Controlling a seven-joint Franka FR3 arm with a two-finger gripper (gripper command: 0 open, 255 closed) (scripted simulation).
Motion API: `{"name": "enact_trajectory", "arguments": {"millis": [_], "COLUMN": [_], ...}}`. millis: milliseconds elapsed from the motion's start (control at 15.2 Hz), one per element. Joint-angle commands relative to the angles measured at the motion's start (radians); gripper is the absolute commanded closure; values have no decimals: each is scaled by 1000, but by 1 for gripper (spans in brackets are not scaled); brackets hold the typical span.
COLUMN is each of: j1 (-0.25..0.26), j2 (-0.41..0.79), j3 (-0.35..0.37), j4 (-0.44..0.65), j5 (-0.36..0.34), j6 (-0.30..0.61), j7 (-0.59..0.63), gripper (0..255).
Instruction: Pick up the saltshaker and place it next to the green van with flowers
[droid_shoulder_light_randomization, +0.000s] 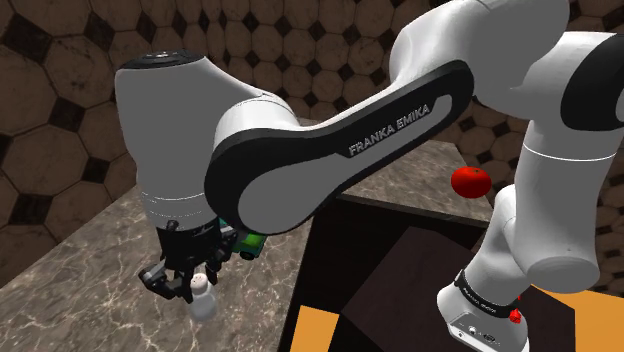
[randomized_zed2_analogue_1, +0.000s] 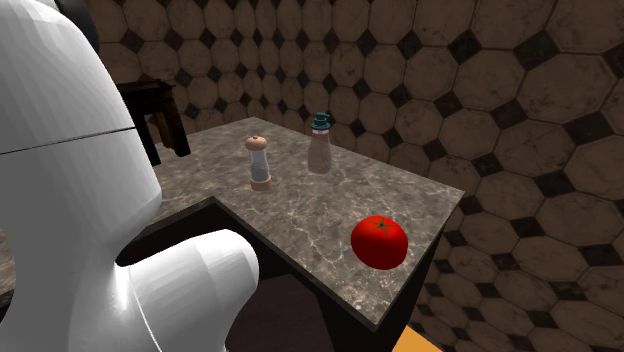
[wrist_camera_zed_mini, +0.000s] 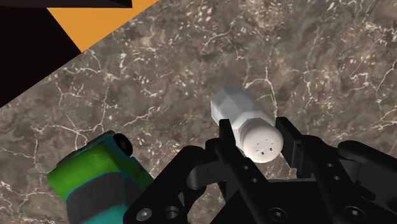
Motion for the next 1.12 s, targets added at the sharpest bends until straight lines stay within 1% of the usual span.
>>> {"name": "enact_trajectory", "arguments": {"millis": [0,660,1056], "j1": [0,10,10], "j2": [5,58,58], "j3": [-2,-18,-18], "j4": [-20,-93,-93], "j5": [-4,-41,-41], "j6": [25,143,143], "j7": [2,23,23], "gripper": [255,255,255]}}
